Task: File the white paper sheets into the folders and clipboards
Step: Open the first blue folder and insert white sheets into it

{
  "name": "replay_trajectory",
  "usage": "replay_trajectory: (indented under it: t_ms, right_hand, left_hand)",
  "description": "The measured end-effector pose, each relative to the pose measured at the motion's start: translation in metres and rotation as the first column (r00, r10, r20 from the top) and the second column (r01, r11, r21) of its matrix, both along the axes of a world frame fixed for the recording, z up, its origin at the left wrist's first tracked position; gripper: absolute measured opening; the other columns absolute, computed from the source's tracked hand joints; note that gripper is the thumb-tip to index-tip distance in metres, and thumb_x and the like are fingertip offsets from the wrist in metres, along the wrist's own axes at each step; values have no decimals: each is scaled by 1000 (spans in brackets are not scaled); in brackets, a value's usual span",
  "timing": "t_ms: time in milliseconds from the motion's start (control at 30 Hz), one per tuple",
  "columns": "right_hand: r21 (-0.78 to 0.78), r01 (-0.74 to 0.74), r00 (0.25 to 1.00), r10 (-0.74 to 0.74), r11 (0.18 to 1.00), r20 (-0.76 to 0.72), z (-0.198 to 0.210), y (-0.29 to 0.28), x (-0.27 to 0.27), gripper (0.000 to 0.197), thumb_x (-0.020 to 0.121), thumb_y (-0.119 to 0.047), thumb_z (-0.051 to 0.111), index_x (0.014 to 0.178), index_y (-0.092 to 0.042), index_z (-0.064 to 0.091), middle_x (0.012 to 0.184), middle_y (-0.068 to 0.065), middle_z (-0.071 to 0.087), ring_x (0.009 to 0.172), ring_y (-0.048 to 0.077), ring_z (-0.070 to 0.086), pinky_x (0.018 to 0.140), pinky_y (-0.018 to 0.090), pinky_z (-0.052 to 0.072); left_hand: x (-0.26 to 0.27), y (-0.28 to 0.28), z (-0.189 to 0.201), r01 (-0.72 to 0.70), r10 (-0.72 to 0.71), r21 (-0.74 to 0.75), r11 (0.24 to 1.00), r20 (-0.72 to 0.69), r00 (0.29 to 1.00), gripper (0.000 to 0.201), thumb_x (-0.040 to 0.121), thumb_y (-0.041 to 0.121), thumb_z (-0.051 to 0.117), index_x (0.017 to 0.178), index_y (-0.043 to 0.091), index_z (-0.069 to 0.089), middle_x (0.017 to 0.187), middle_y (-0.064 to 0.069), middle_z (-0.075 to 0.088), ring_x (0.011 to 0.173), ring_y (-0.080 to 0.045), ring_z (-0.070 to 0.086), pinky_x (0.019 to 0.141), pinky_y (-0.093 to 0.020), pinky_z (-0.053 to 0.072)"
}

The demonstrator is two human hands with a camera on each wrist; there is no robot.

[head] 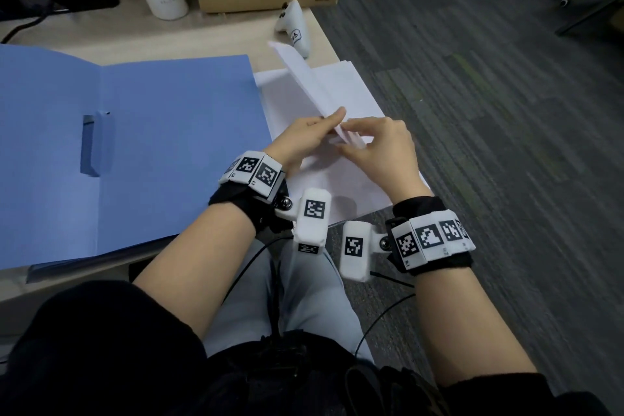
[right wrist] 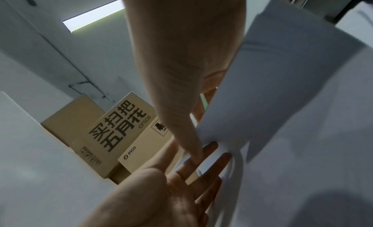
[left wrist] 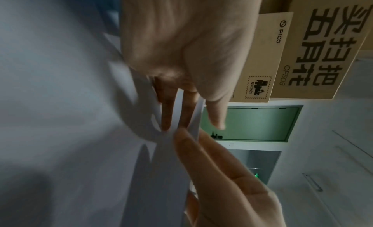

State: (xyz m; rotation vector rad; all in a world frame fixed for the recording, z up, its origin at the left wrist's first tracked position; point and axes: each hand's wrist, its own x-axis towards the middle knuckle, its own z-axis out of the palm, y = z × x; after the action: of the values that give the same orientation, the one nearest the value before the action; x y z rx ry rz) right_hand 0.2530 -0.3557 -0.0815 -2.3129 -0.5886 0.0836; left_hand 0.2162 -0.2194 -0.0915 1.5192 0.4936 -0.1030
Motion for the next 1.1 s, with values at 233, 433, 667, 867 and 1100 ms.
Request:
replay_trajectory:
  t_ms: [233, 433, 667, 867, 1100]
  right_hand:
    - [-63, 133, 988, -137, 989, -65, -8, -11, 9, 43, 93, -33, 53, 126, -5, 57, 135, 11, 56, 126, 27, 50, 105, 41, 40]
    - [-351, 198, 945, -273, 915, -178, -11, -20, 11, 50, 94, -33, 47, 125, 6, 48, 134, 22, 49, 129, 38, 40, 107, 51, 35]
    - [-185, 301, 941, -322, 936, -100, -5, -20, 4, 38, 87, -23, 54, 123, -11, 60, 123, 12, 62, 115, 35, 55, 91, 37, 43]
    - [-121, 296, 948, -306, 948, -82, -5, -21, 6, 3, 79, -14, 55, 82, -13, 54, 82, 10, 56, 88, 35, 55, 68, 31, 37]
    - [72, 258, 964, -252, 963, -90, 1, -23, 14, 35, 87, -6, 53, 121, -6, 60, 116, 10, 64, 106, 27, 59, 97, 37, 44]
  left_hand:
    - [2, 0, -5, -32, 36, 81, 996, -55, 998, 26, 95, 31, 53, 80, 10, 53, 86, -11, 54, 80, -18, 48, 72, -25, 39]
    - [4, 3, -12, -8, 14, 111, 994, -45, 999, 27, 93, 36, 55, 92, 8, 57, 93, -9, 53, 87, -17, 46, 77, -28, 36]
    - [5, 1, -15, -17, 20, 124, 992, -25, 999, 29, 93, 34, 55, 81, 8, 58, 93, -11, 57, 87, -18, 50, 84, -29, 37]
    - [4, 0, -15, -53, 57, 106, 993, -41, 998, 31, 93, 33, 56, 69, 14, 52, 88, -8, 56, 83, -17, 48, 78, -25, 37]
    - [9, -10, -24, -288, 281, 122, 950, 67, 957, 57, 52, 41, 72, 101, 31, 44, 101, 4, 70, 99, -19, 66, 99, -46, 47]
